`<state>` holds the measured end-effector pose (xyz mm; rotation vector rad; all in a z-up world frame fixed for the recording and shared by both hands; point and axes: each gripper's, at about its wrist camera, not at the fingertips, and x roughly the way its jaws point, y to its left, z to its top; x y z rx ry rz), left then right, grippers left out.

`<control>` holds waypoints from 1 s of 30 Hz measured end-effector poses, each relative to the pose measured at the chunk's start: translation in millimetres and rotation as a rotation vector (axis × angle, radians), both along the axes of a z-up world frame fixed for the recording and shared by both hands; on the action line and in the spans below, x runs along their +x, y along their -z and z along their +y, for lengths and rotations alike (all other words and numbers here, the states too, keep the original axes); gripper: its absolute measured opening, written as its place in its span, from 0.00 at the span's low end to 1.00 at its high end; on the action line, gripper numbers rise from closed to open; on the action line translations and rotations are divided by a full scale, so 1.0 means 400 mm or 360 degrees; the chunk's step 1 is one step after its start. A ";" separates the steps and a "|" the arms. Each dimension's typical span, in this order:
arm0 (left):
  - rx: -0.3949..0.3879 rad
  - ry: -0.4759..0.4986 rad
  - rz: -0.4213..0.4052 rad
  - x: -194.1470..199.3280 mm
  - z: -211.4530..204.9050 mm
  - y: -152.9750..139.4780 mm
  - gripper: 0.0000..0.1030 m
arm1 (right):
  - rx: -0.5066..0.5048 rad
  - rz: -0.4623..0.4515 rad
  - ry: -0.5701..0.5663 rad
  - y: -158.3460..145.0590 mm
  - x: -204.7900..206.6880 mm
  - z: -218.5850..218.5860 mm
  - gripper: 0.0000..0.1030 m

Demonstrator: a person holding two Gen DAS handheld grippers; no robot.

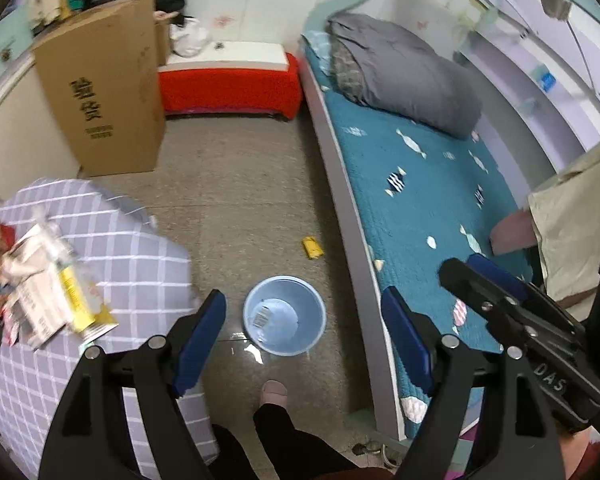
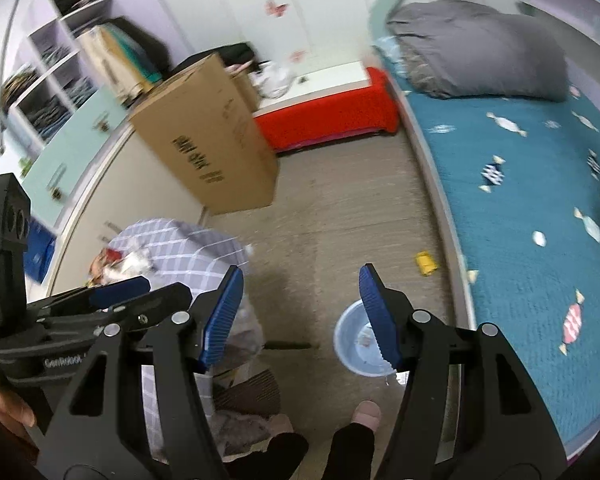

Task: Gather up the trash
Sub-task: 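Move both grippers back to the trash pile on the table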

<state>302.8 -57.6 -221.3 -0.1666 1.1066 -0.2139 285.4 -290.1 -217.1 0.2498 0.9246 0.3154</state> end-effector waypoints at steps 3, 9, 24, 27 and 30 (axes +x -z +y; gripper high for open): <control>-0.0011 -0.0089 -0.0002 -0.037 0.084 -0.009 0.76 | 0.0006 0.0007 -0.0098 -0.004 -0.004 0.089 0.59; -0.0018 -0.0293 0.0028 -0.096 0.282 -0.002 0.76 | 0.0015 0.0035 -0.0242 0.007 -0.018 0.258 0.59; -0.0003 -0.0594 0.0192 -0.153 0.666 0.102 0.76 | -0.0013 0.0211 -0.0434 0.128 -0.014 0.614 0.66; -0.0002 -0.0603 0.0237 -0.151 0.704 0.137 0.76 | -0.0044 0.0230 -0.0473 0.165 0.002 0.678 0.68; 0.0004 -0.0593 0.0282 -0.149 0.726 0.176 0.76 | -0.0085 0.0249 -0.0500 0.206 0.027 0.723 0.68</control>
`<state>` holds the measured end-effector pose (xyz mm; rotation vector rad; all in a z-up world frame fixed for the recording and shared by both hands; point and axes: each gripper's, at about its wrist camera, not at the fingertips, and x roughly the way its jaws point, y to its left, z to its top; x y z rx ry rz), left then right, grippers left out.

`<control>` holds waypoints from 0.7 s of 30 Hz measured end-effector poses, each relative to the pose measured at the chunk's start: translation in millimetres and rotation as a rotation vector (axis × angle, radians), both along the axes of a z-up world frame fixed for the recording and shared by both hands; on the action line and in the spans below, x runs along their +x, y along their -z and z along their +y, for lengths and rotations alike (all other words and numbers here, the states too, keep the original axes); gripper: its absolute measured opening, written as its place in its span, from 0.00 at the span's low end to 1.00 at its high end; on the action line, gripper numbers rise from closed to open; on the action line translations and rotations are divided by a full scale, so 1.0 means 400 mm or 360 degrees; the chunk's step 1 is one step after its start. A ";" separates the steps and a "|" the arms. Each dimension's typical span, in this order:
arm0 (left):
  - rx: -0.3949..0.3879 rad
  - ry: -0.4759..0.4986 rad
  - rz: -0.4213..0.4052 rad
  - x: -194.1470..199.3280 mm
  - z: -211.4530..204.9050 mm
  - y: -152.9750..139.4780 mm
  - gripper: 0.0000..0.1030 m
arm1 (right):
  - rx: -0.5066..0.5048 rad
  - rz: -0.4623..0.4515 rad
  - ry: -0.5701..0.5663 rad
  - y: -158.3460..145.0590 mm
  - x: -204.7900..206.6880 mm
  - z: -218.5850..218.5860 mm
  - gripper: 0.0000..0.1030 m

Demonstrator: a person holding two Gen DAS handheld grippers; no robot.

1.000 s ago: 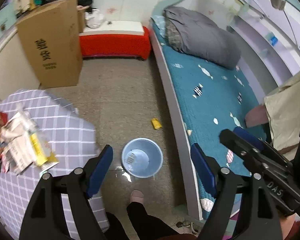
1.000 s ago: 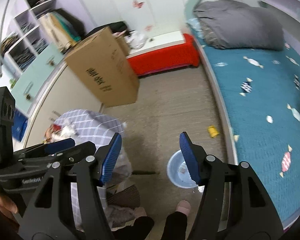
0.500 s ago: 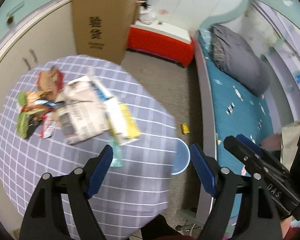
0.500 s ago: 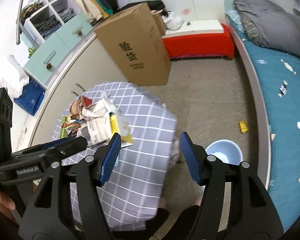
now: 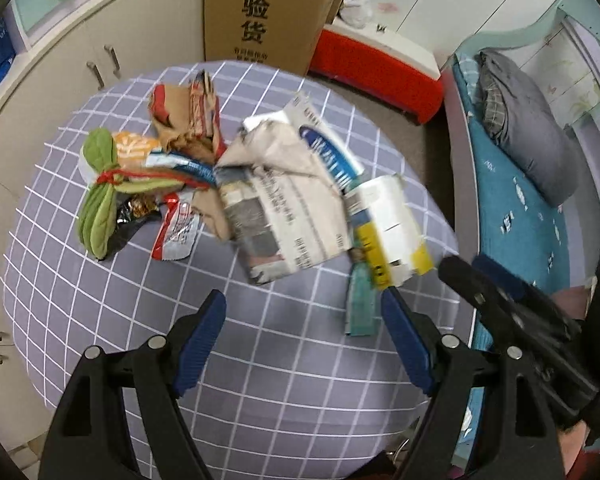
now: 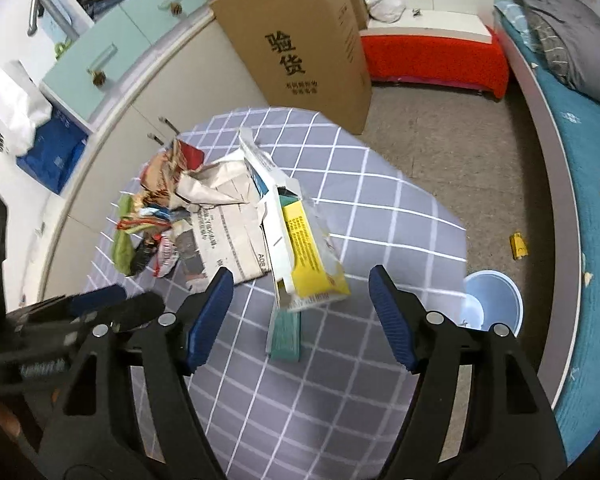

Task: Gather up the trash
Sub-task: 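Move both grippers back to the trash pile on the table, then grasp the yellow-white box with the right gripper while the left grasps the teal tube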

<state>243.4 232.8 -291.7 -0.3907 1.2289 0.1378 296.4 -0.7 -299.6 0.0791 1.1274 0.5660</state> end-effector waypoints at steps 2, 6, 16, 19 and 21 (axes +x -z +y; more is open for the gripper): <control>0.0013 0.0013 0.0039 0.004 0.006 0.026 0.76 | -0.0026 0.0027 -0.0020 0.036 0.020 0.029 0.68; 0.0012 0.0011 0.0085 0.011 0.008 0.062 0.76 | -0.0083 0.0088 -0.0065 0.098 0.051 0.064 0.67; -0.0060 0.0136 0.0138 0.066 -0.086 0.124 0.76 | -0.0013 0.0125 -0.0082 0.091 0.057 -0.049 0.44; -0.0046 0.0195 0.0163 0.089 -0.131 0.154 0.76 | -0.0018 0.0127 -0.0034 0.080 0.058 -0.106 0.44; -0.0025 0.0232 0.0184 0.100 -0.157 0.174 0.76 | -0.0018 0.0133 -0.0010 0.080 0.058 -0.124 0.44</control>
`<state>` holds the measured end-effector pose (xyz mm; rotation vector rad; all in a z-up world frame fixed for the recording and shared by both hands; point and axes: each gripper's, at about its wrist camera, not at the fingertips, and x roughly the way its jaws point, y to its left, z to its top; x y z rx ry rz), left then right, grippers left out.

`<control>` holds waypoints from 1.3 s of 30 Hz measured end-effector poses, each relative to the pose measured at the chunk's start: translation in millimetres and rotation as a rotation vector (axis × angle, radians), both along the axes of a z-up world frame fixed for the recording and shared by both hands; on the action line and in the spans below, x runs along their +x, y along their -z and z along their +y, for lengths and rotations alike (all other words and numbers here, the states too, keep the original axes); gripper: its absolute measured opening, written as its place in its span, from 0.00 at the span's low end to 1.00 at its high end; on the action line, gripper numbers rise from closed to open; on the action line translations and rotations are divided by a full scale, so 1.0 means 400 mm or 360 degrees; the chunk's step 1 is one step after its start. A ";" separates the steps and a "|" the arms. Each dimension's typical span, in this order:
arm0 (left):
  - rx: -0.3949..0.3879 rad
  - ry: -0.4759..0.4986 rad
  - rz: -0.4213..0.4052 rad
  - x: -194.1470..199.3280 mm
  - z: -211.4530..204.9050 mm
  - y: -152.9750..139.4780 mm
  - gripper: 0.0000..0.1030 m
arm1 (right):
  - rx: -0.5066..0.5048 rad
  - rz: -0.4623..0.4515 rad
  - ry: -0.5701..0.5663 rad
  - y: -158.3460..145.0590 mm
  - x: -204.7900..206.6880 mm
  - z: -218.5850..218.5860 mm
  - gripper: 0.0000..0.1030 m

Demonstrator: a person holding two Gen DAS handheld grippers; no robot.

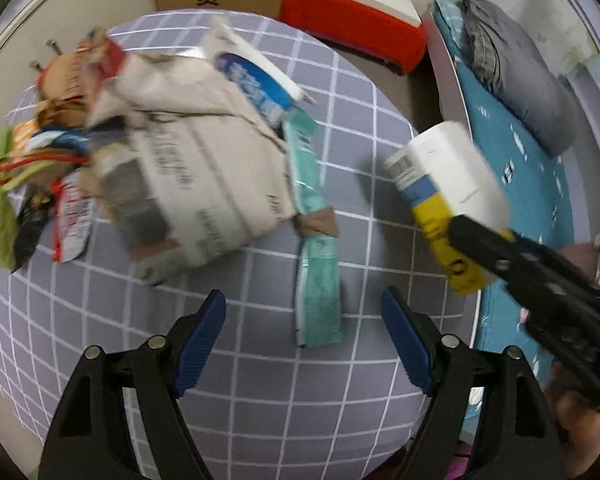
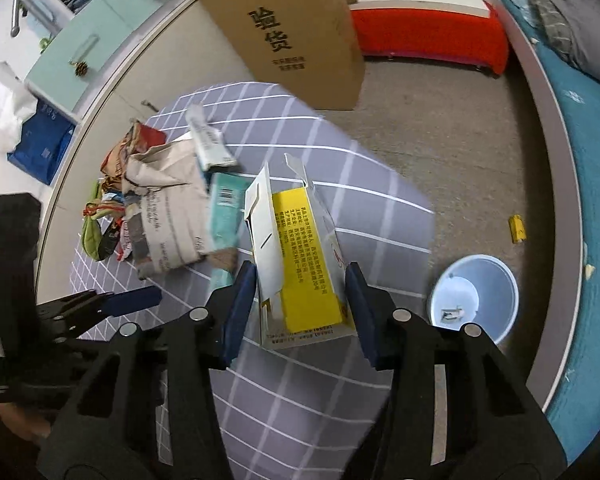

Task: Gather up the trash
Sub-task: 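Grasp the yellow-white box with the right gripper while the left grasps the teal tube, then carry the yellow-white box and teal tube over the blue bucket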

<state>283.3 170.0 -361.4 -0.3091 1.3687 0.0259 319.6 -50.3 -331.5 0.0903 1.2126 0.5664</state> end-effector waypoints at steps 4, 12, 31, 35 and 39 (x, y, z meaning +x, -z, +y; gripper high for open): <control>0.0079 0.0055 0.0024 0.025 -0.037 0.032 0.75 | 0.0021 0.0018 0.0031 0.004 -0.003 -0.031 0.44; 0.0269 0.0135 -0.0002 0.061 -0.082 0.036 0.22 | 0.0069 0.0041 0.0052 0.003 -0.025 -0.047 0.44; 0.0030 0.0319 -0.0362 0.059 -0.275 -0.226 0.20 | 0.0117 -0.0098 0.0366 -0.145 -0.066 -0.293 0.44; -0.0014 0.0424 -0.0393 0.064 -0.363 -0.262 0.20 | 0.0078 -0.0145 0.0468 -0.174 -0.071 -0.389 0.44; -0.0041 0.0511 -0.0420 0.066 -0.446 -0.281 0.20 | 0.0070 -0.0182 0.0559 -0.195 -0.068 -0.468 0.45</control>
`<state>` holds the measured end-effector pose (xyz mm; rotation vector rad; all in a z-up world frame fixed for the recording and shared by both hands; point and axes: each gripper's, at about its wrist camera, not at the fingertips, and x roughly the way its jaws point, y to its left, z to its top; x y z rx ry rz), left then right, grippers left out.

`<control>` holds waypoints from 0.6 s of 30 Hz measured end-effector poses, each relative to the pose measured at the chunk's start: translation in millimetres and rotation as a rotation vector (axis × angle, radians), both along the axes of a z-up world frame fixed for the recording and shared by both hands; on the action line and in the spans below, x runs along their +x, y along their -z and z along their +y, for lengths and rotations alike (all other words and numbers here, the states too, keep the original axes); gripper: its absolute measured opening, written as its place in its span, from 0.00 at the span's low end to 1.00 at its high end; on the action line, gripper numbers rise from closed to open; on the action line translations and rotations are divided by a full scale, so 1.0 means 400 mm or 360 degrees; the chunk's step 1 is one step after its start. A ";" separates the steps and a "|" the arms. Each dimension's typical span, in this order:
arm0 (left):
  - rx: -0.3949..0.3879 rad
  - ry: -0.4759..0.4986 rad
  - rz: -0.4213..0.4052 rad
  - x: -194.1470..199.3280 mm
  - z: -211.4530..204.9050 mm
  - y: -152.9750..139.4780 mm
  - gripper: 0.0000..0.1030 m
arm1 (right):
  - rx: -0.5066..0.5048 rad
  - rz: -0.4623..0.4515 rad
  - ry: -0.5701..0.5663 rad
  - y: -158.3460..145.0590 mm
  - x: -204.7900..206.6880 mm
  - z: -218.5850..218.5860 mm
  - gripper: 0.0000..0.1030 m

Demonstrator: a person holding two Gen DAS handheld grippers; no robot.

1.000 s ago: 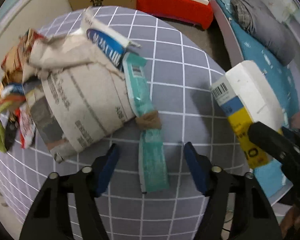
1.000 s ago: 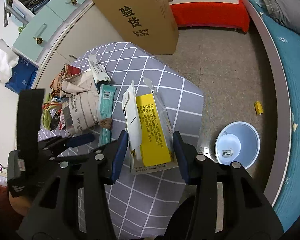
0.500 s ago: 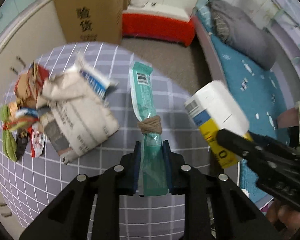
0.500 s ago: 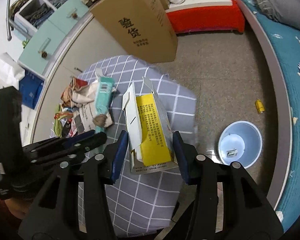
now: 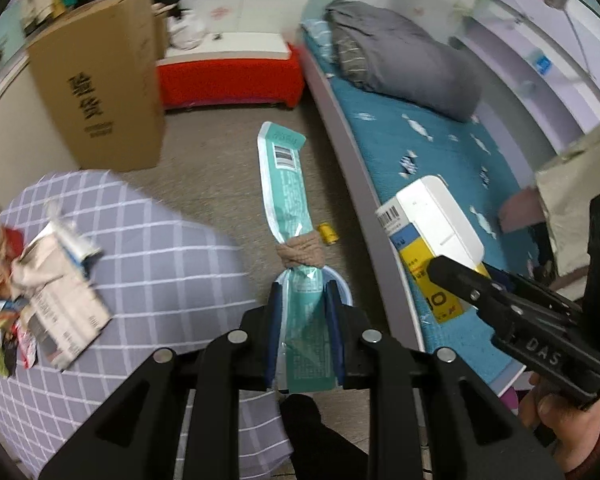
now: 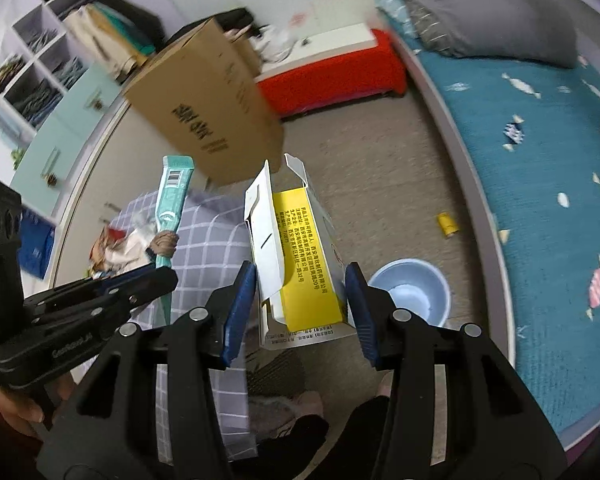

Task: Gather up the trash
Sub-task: 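Carry the yellow-white box and teal tube over the blue bucket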

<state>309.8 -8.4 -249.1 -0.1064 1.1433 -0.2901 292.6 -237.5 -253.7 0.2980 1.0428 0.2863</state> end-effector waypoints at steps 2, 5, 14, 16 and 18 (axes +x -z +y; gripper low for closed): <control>0.0001 0.0043 -0.0007 0.006 -0.041 -0.011 0.20 | 0.0016 -0.0014 0.0029 -0.002 0.003 -0.036 0.48; -0.0010 0.0089 0.0009 0.014 -0.081 -0.017 0.20 | 0.0042 -0.0061 0.0059 0.000 0.012 -0.074 0.63; 0.0012 0.0179 -0.0008 0.057 -0.181 -0.053 0.20 | 0.0006 -0.0120 0.0145 -0.039 0.022 -0.167 0.65; 0.0012 0.0196 -0.0012 0.063 -0.202 -0.059 0.20 | -0.0015 -0.0159 0.0145 -0.064 0.013 -0.182 0.66; 0.0009 0.0218 -0.0016 0.067 -0.224 -0.062 0.20 | -0.0029 -0.0180 0.0150 -0.077 0.006 -0.194 0.66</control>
